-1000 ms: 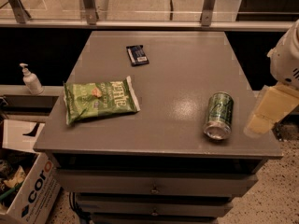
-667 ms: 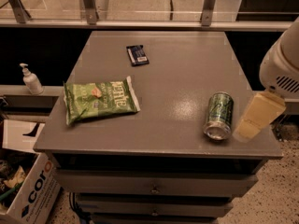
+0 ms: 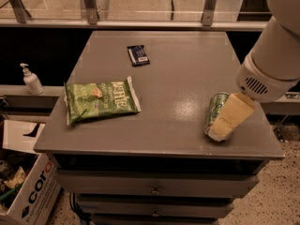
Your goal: Place green can upright
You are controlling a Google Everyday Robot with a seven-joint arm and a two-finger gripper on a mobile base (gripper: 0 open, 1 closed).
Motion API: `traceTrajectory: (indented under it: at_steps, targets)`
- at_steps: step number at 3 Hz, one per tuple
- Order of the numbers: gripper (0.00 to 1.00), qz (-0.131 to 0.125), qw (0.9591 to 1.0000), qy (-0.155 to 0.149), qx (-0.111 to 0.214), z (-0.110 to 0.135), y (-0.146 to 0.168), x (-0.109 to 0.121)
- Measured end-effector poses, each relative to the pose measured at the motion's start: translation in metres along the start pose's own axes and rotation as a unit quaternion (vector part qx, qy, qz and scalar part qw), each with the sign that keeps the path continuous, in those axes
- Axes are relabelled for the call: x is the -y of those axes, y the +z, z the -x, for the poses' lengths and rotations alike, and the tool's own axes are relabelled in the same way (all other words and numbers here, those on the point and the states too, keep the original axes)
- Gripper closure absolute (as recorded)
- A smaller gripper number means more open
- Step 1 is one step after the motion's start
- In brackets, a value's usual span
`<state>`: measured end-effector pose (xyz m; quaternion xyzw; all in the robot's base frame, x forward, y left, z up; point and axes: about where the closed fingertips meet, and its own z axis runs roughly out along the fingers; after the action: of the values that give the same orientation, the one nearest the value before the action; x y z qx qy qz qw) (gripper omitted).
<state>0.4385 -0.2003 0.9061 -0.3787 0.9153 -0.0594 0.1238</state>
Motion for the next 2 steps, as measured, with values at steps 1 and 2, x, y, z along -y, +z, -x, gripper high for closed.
traceTrajectory:
  at_steps: [1, 2]
  targets:
    - [0.0, 0.015, 0.9992, 0.038, -0.004, 0.0063, 0.0072, -0.0014]
    - [0.0, 0.03, 0.9959, 0.085, 0.003, 0.0155, 0.012, -0.0007]
